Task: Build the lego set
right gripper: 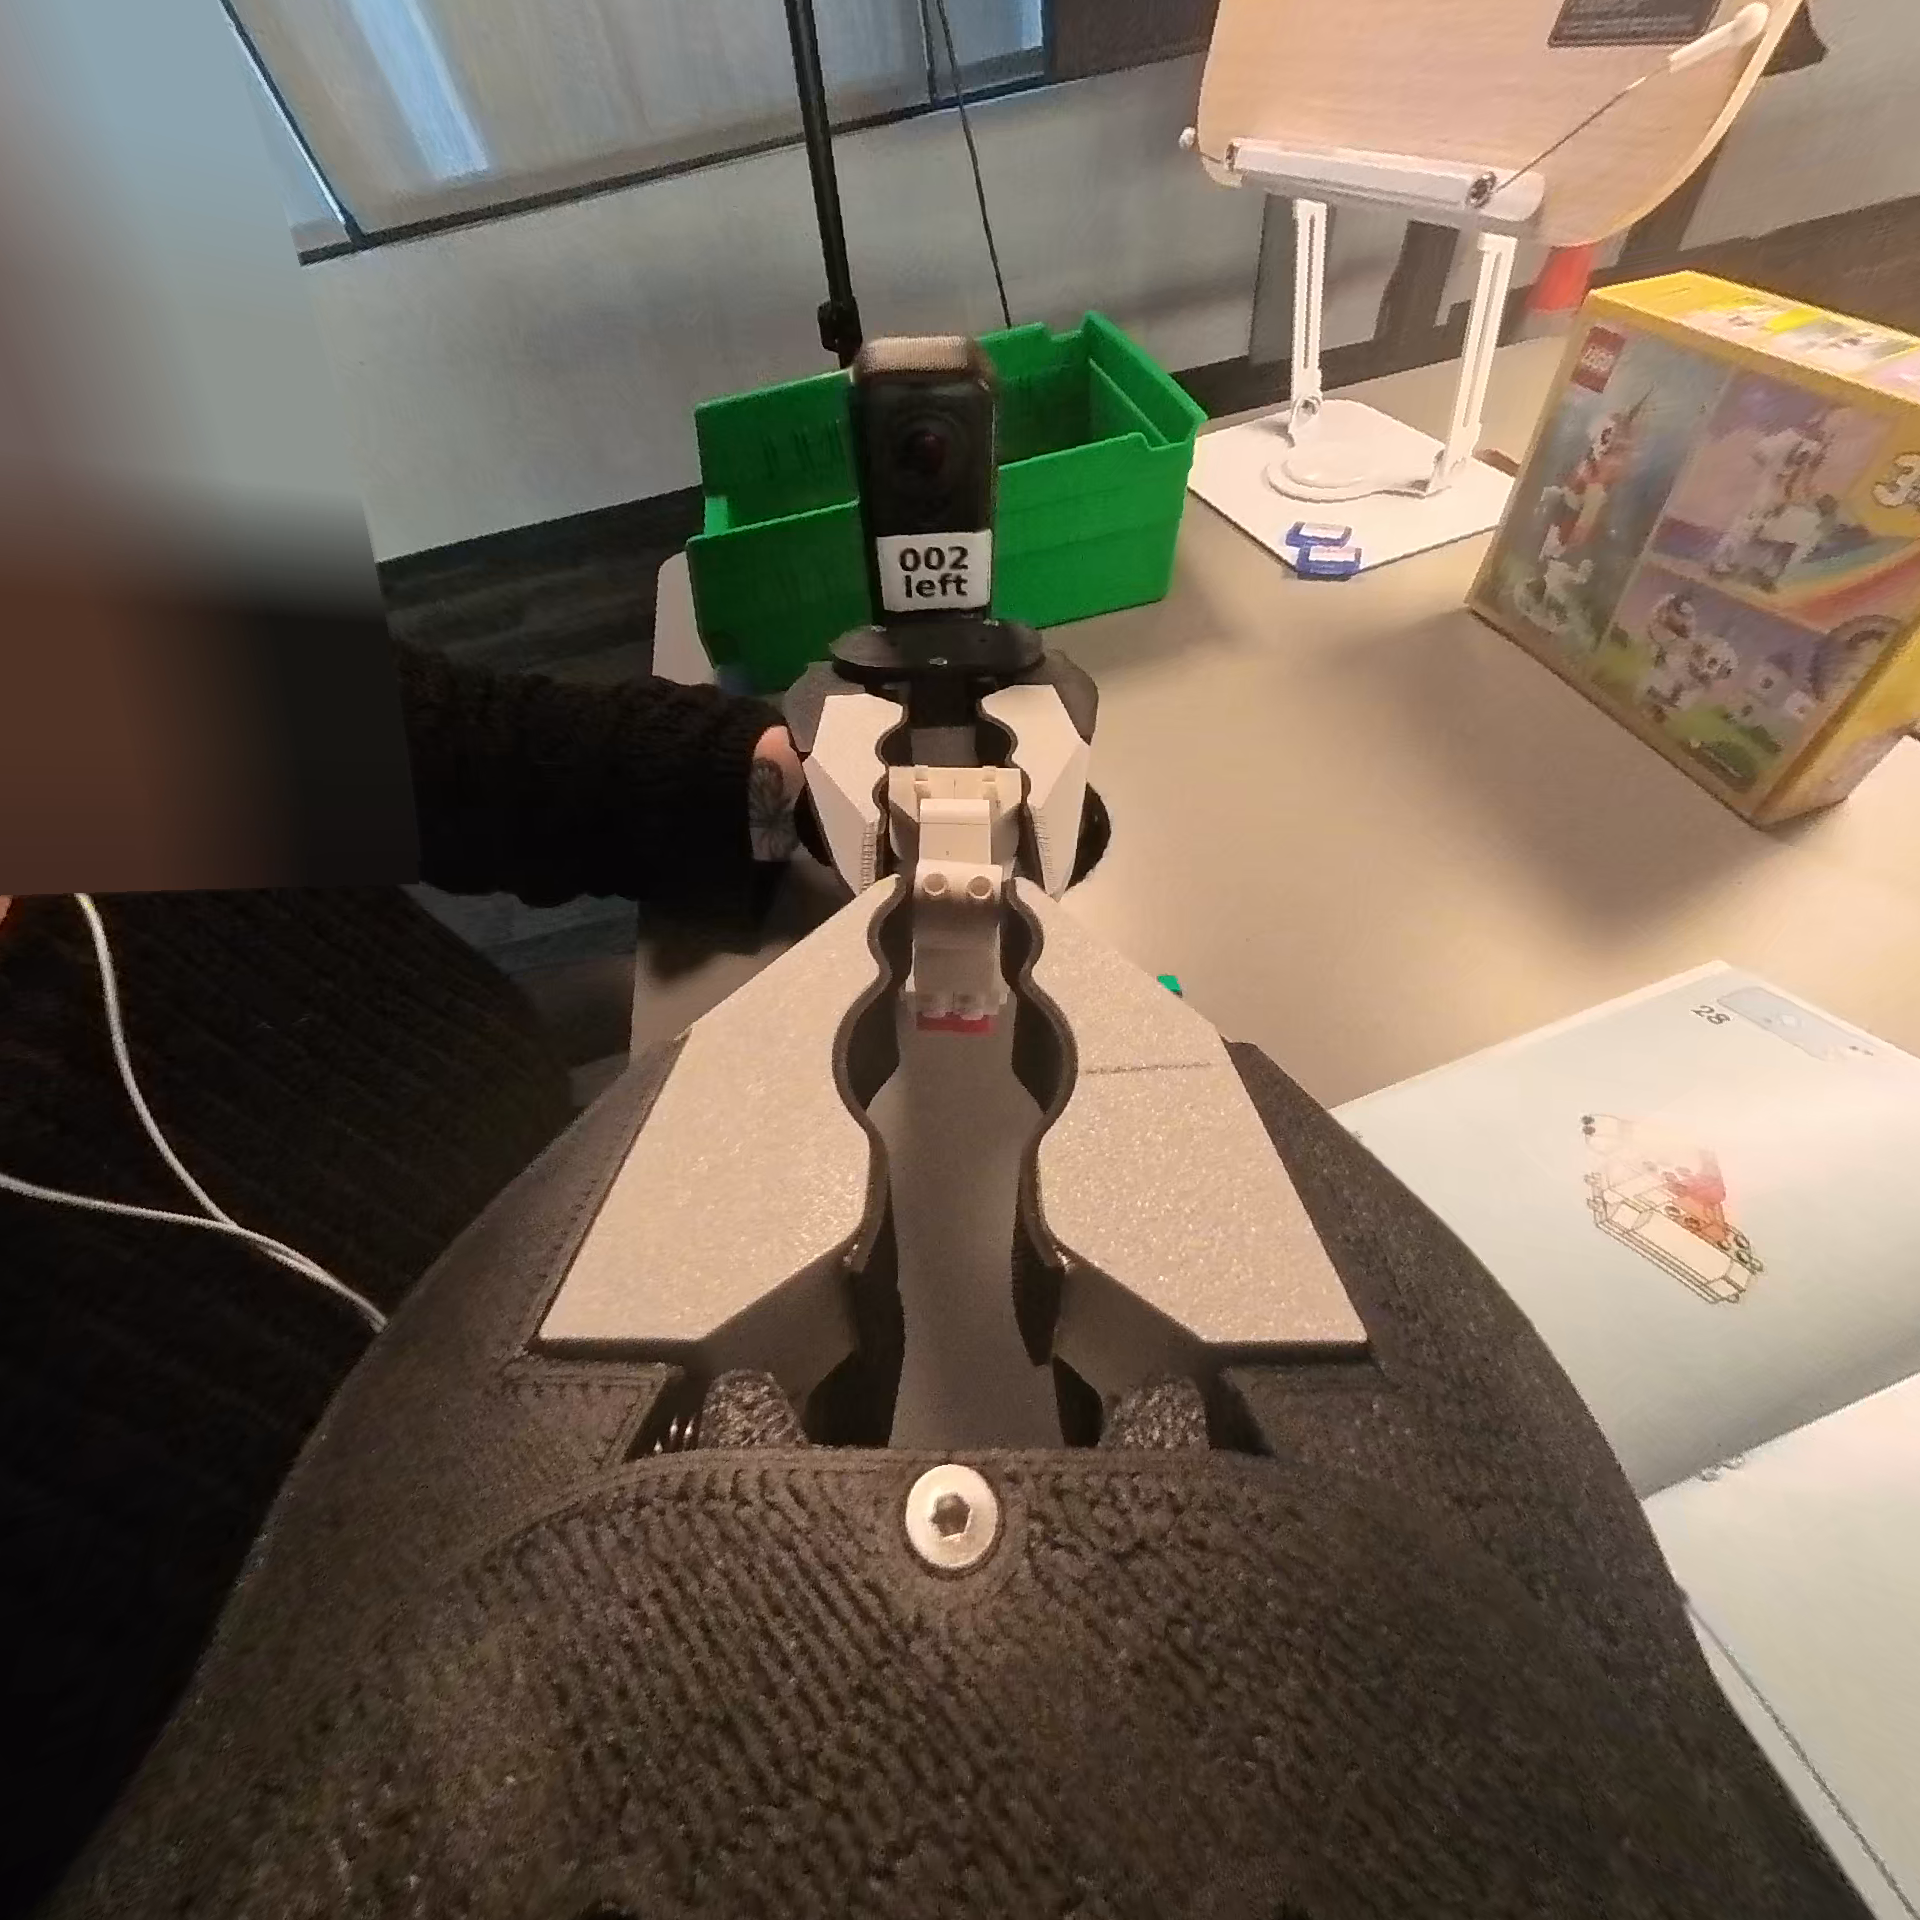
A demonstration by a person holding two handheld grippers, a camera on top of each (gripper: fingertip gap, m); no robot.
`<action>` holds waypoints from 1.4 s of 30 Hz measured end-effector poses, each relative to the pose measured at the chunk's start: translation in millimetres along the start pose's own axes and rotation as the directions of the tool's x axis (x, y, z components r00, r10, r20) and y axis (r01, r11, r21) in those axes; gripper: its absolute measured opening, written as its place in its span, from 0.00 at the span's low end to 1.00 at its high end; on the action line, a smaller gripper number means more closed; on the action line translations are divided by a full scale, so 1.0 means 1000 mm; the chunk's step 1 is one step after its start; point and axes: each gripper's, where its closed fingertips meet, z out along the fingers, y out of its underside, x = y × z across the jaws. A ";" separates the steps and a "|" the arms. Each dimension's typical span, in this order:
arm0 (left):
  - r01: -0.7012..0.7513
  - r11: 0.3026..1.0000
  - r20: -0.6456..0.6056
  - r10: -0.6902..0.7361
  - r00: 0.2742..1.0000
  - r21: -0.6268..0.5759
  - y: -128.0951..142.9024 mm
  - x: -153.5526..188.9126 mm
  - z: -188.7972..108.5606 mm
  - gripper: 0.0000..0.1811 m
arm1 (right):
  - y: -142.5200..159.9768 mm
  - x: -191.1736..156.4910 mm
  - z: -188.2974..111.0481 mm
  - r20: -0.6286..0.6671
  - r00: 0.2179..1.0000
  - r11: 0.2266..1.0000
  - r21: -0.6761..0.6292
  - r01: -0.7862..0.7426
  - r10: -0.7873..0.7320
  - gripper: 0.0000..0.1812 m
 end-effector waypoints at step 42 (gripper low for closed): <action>-0.007 0.995 0.005 0.007 1.000 0.100 -0.017 0.003 -0.004 0.20 | -0.017 -0.005 0.001 0.014 1.000 0.999 0.046 0.023 -0.023 0.08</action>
